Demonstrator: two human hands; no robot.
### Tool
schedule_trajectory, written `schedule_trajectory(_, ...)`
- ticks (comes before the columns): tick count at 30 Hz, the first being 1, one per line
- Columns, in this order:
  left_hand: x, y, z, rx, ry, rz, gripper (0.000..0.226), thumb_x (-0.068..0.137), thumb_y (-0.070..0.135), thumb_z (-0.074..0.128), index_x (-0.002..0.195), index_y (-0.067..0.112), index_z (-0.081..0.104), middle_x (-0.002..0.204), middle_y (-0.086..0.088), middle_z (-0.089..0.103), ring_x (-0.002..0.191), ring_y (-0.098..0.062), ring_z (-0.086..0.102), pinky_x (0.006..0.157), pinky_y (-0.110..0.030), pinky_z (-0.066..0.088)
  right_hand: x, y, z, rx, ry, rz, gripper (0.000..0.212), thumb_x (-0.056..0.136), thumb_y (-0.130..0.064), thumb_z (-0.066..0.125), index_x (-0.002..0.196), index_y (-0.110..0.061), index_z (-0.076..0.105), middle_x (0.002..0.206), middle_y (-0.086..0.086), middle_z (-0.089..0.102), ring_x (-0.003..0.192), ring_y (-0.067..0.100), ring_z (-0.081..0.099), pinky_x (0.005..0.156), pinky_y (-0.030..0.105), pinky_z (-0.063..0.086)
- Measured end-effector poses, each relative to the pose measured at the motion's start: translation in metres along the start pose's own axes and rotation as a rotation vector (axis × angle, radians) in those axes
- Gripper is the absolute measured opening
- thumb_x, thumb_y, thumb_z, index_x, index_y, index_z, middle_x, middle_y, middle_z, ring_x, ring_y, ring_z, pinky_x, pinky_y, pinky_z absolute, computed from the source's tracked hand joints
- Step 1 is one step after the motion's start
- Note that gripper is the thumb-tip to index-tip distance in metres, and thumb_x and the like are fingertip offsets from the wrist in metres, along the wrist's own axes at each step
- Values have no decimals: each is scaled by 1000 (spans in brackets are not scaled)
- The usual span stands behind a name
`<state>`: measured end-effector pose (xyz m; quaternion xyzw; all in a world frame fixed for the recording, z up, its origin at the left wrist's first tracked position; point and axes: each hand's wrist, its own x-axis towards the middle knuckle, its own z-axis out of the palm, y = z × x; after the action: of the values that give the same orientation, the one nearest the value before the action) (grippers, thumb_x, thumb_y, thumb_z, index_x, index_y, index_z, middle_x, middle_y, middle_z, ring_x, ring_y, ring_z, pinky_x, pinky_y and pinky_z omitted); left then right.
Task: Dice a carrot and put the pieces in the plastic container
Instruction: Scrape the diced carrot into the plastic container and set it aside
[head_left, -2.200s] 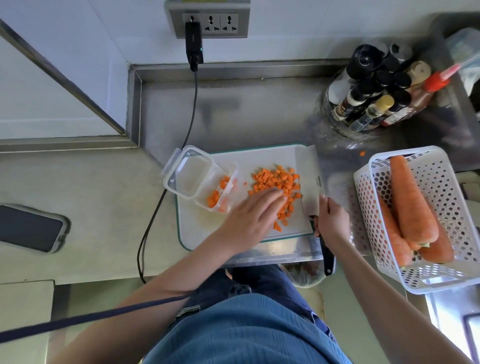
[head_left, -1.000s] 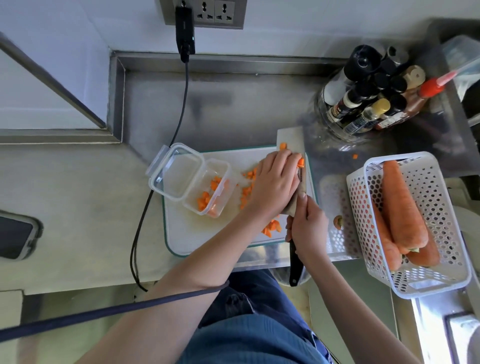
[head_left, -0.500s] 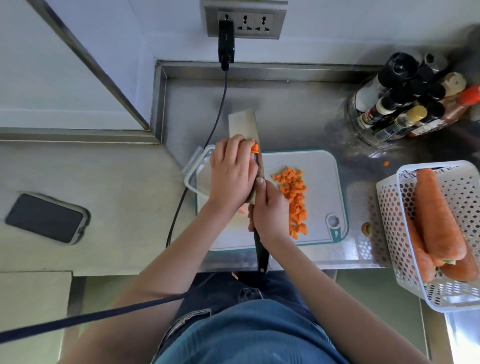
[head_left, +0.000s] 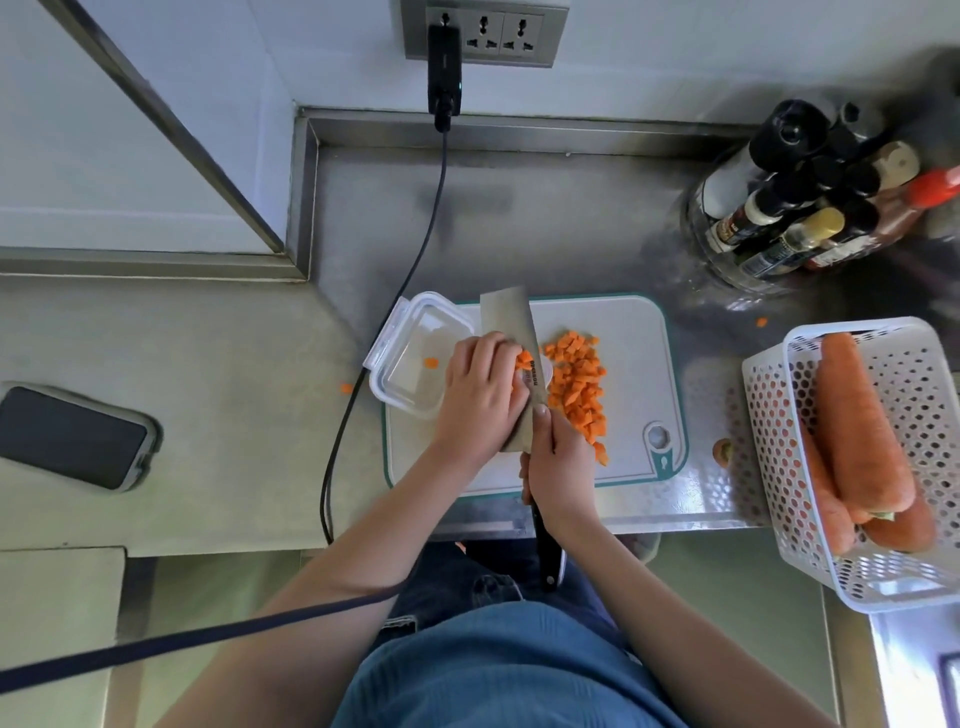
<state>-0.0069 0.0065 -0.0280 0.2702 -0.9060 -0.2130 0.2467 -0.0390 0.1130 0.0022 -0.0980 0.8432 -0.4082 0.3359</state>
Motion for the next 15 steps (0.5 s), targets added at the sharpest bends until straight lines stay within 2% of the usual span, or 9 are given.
schedule_trajectory(5, -3, 1, -1, -16, 8, 4, 14, 80, 8, 52, 94, 5, 55, 100, -13, 56, 95, -26, 44, 85, -34, 38, -3, 5, -1, 8, 49, 21, 39, 103, -34, 33, 78, -11, 51, 55, 12, 52, 40, 19, 44, 40, 39, 45)
schedule_trajectory(9, -7, -3, -1, 33, -54, 29, 10, 82, 12, 48, 87, 6, 54, 92, -10, 57, 89, -24, 44, 79, -34, 39, 1, 7, -7, -21, 162, -9, 38, 102, -35, 34, 75, -13, 51, 56, 14, 53, 42, 23, 47, 44, 49, 48)
schedule_trajectory(12, -9, -3, -1, 49, -94, 80, 12, 80, 13, 54, 89, 6, 57, 94, -9, 59, 93, -24, 45, 82, -35, 40, 5, 7, -13, -46, 195, -31, 39, 101, -38, 34, 76, -13, 51, 59, 18, 54, 46, 34, 48, 46, 53, 47)
schedule_trajectory(15, -10, 1, -3, -37, -60, 62, 22, 78, 9, 56, 100, 7, 52, 101, -12, 59, 99, -25, 46, 90, -35, 39, 6, 5, -17, -12, 200, -17, 38, 102, -37, 34, 77, -15, 52, 60, 17, 55, 43, 25, 48, 45, 51, 49)
